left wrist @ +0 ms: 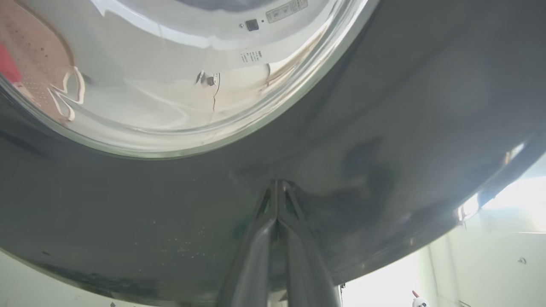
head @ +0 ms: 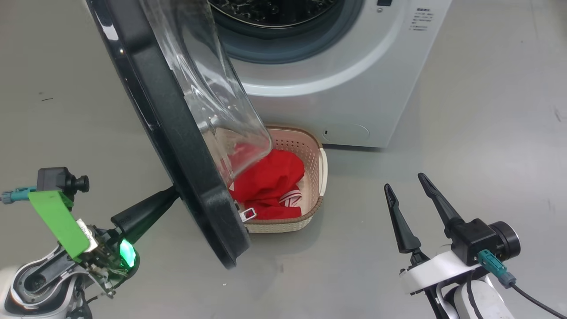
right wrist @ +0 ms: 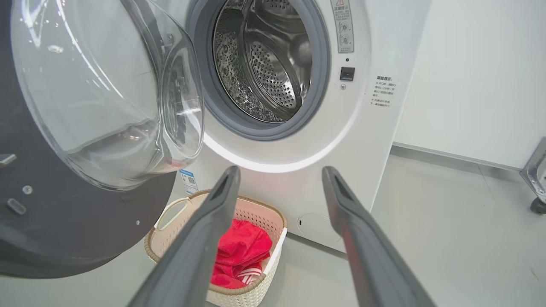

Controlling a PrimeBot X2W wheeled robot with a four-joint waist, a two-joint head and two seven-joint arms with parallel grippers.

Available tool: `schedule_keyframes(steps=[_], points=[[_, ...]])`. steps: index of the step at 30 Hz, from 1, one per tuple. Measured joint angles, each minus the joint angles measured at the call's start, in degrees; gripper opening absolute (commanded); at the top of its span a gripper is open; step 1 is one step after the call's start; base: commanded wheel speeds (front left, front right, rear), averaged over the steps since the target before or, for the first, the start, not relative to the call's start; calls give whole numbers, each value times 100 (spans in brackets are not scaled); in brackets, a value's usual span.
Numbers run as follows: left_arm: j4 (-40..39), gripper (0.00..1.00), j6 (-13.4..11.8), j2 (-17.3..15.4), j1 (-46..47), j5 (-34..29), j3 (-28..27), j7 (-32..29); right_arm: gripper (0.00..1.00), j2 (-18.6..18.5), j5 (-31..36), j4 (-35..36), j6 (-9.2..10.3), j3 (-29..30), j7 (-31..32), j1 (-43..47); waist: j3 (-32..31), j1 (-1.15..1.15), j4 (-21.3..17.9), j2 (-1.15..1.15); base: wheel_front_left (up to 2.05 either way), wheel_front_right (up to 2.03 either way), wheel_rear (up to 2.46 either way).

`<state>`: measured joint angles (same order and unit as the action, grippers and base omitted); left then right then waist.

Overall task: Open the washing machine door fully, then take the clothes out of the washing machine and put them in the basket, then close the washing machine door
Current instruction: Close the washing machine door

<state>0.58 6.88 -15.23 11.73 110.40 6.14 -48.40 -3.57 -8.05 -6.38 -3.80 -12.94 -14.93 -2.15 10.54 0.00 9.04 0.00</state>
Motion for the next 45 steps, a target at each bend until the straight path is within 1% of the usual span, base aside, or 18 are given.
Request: schedule_keyframes(steps=[8,13,23,26,31,36,45], points=[[-48,0,0,21,71,-11,-29,10,100,11,-55,59,42,-36,0,-116,118,0,-552,0,0,0,0],[-49,0,0,25,308,-19,-104,94,100,26,-146,97,92,-41,0,-131,235,0,-882,0,0,0,0],[-40,0,-9,-20,765,-216,-288,368,100,43,-249,240,92,-154,-1,-438,610,0,-1447,0,0,0,0],[5,0,-57,-27,925,-218,-408,472,100,47,-272,275,92,-183,-1,-516,738,0,-1611,0,0,0,0],[77,0,-133,-177,1176,-313,-572,621,100,55,-382,305,92,-259,-1,-627,951,0,-1897,0,0,0,0],[127,0,-233,-238,1499,-400,-681,720,100,57,-641,355,101,-401,-1,-714,1151,0,-2185,0,0,0,0],[280,0,-399,-383,2024,-512,-802,843,100,74,-825,415,246,-517,-1,-832,1421,0,-2591,0,0,0,0]])
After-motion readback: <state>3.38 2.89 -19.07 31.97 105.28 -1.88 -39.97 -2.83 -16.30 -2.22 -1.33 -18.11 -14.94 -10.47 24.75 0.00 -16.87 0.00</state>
